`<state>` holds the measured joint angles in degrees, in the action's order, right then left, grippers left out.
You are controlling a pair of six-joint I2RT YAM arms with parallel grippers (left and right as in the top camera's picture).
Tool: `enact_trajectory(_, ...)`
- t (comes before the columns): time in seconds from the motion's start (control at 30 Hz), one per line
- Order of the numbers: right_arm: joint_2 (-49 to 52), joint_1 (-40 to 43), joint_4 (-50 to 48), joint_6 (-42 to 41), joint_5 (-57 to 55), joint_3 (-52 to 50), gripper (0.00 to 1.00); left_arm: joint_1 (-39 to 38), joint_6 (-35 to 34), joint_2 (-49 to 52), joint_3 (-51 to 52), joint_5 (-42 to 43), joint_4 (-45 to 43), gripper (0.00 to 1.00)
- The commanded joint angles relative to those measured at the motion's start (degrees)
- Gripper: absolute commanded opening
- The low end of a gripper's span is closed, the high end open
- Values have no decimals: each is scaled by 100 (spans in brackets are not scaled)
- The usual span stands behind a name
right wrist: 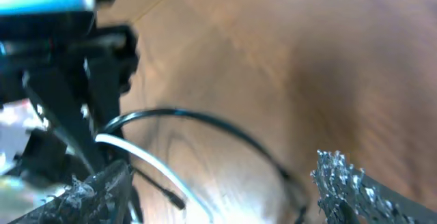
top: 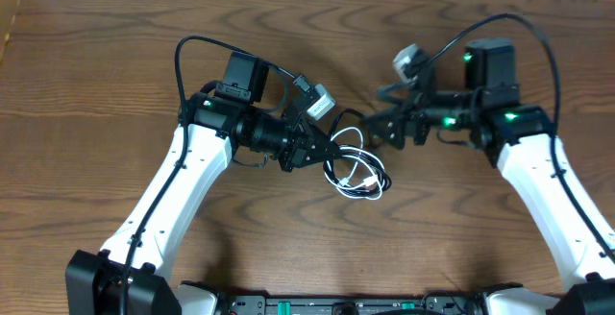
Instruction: Untangle cables
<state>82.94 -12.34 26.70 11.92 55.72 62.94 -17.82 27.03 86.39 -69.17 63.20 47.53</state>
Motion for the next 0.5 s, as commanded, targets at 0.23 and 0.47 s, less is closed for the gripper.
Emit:
enact_trajectory(0.23, 262, -699, 96, 487, -765, 55, 81, -26, -74, -7, -42, 236, 2, 7)
enact_trajectory(0.47, 739, -887, -404, -98, -1534, 55, 70, -26, -118, -4, -42, 240, 4, 8)
